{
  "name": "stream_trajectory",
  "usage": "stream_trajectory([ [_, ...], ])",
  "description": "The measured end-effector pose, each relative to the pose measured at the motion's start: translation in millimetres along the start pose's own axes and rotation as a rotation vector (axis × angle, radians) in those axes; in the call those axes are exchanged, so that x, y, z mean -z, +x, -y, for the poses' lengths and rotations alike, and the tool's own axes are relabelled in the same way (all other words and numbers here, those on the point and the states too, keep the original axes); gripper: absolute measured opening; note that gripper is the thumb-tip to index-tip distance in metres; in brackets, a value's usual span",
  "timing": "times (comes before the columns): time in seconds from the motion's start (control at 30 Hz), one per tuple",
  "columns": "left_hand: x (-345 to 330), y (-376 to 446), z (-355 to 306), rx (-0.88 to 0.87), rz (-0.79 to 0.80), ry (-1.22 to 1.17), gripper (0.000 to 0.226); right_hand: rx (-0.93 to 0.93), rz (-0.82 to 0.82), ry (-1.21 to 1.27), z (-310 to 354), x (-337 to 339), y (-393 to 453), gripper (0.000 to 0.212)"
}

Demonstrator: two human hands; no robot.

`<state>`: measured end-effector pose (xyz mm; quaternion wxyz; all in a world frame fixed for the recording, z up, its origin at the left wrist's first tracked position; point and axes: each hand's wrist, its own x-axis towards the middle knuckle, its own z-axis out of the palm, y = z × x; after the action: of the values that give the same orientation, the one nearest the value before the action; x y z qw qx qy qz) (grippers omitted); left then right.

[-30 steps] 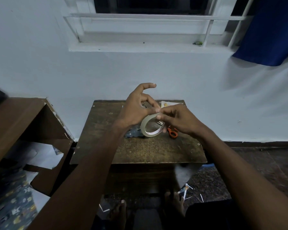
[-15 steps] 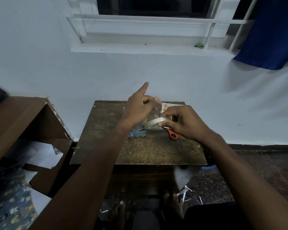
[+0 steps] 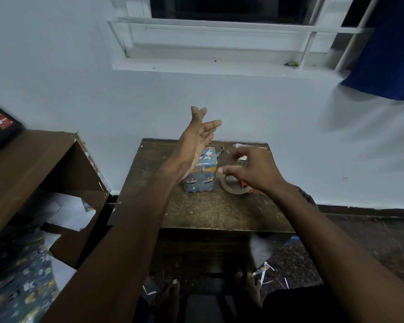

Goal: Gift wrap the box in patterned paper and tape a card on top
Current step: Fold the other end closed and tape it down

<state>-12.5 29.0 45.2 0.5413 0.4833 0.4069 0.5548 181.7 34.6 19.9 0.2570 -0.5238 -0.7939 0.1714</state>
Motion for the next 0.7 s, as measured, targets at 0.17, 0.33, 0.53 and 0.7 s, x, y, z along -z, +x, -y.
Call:
stream_trajectory([
  [0.17,4.5,0.6,1.3,-0.012,-0.020,-0.135,0.079,0.253,-0.011,0.309,32.3,-11.1,3.2,0.054],
  [0.33,3.8,-3.5,-3.2,-0.087,-0.090,-0.199,0.087,0.420,-0.146,0.074,26.5,-35.7,1.3,0.047],
  [0.53,15.7,-16.8,-20.4,-0.147,-0.253,0.035,0.084,0.543,-0.257,-0.015,25.4,-42.1,-0.1,0.032],
  [0.7,34.2,-37.4,-18.4,-0.030,-0.316,0.225,0.084,0.552,-0.253,-0.019,28.2,-39.6,-2.2,0.031],
])
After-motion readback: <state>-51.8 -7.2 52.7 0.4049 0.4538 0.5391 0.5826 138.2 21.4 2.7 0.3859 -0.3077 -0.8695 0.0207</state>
